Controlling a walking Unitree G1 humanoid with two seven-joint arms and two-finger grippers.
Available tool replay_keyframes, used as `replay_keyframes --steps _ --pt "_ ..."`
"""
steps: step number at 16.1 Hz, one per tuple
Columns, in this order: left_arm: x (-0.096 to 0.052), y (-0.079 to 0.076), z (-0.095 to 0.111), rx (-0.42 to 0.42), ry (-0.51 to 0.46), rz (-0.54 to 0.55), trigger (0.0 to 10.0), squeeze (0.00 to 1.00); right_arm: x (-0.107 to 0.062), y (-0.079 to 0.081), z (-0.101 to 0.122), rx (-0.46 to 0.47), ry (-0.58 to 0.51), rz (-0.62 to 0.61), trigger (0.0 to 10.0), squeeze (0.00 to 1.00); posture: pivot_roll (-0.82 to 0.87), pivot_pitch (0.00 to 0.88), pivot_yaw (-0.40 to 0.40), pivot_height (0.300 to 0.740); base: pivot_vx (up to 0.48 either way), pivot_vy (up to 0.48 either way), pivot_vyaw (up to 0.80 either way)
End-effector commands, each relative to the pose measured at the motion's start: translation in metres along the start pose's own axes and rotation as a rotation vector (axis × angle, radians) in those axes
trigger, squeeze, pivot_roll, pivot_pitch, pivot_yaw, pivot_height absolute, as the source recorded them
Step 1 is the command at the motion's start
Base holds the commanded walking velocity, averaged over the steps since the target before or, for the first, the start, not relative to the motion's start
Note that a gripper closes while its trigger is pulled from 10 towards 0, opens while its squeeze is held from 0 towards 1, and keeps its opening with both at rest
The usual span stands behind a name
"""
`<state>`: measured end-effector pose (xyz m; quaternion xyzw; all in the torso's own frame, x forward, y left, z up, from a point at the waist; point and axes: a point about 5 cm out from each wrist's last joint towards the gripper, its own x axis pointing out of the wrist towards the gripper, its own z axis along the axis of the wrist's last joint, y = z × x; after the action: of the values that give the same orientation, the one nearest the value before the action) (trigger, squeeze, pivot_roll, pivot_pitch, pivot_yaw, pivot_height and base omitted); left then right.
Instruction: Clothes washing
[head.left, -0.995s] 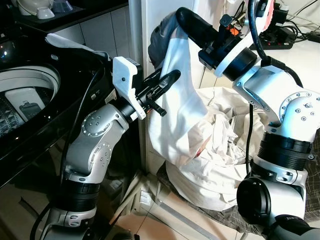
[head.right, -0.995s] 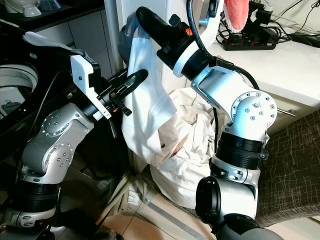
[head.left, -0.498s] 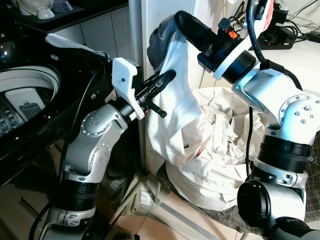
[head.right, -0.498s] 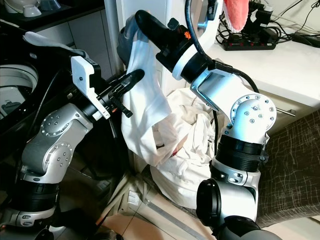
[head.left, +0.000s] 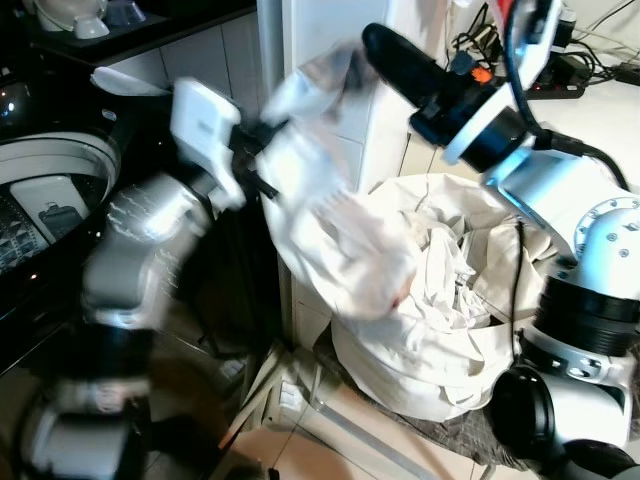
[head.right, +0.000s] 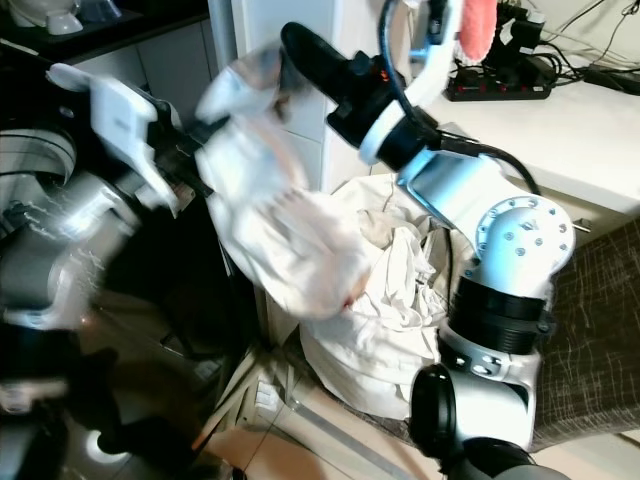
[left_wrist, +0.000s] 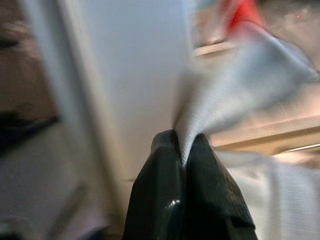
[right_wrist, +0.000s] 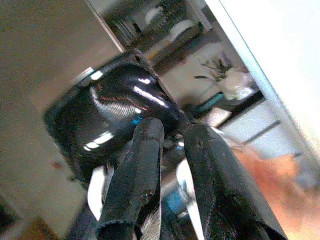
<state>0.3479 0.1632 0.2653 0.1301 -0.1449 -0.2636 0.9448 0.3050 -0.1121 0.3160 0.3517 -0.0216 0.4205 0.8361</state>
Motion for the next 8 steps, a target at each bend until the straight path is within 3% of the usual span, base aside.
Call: replay_keyframes --steps 1,2,3,4,5,7,8 --pt "0.002 0.053 0.040 0.249 -0.051 0.189 0.0 0.00 -0.006 0.005 0.003 -0.098 0.005 0.019 10.0 0.00 0.01 0.000 0.008 0.740 0.000 0.000 0.00" --pt "0.001 0.090 0.074 0.441 -0.066 0.330 0.0 0.00 -0.008 0.006 0.002 -0.149 0.031 0.021 10.0 0.00 0.01 0.000 0.008 0.740 0.000 0.000 0.00" --pt "0.000 0.102 0.089 0.507 -0.076 0.383 0.0 0.00 -0.009 0.006 0.001 -0.158 0.039 0.020 10.0 0.00 0.01 0.000 0.008 0.740 0.000 0.000 0.00" --pt "-0.003 0.116 0.112 0.645 -0.083 0.476 0.0 0.00 -0.009 0.006 -0.001 -0.161 0.043 0.019 10.0 0.00 0.01 0.000 0.010 0.740 0.000 0.000 0.00" --pt "-0.012 0.138 0.161 0.940 -0.095 0.646 0.0 0.00 -0.010 0.006 -0.004 -0.171 0.048 0.017 10.0 0.00 0.01 0.000 0.019 0.740 0.000 0.000 0.00" --pt "-0.019 0.152 0.190 1.156 -0.032 0.755 0.0 0.00 -0.010 0.006 -0.008 -0.186 0.052 0.013 10.0 0.00 0.00 0.000 0.036 0.740 0.000 0.000 0.00" --pt "-0.018 0.157 0.187 1.210 0.028 0.762 0.0 0.00 -0.010 0.006 -0.010 -0.200 0.053 0.013 10.0 0.00 -0.01 0.000 0.042 0.740 0.000 0.000 0.00"
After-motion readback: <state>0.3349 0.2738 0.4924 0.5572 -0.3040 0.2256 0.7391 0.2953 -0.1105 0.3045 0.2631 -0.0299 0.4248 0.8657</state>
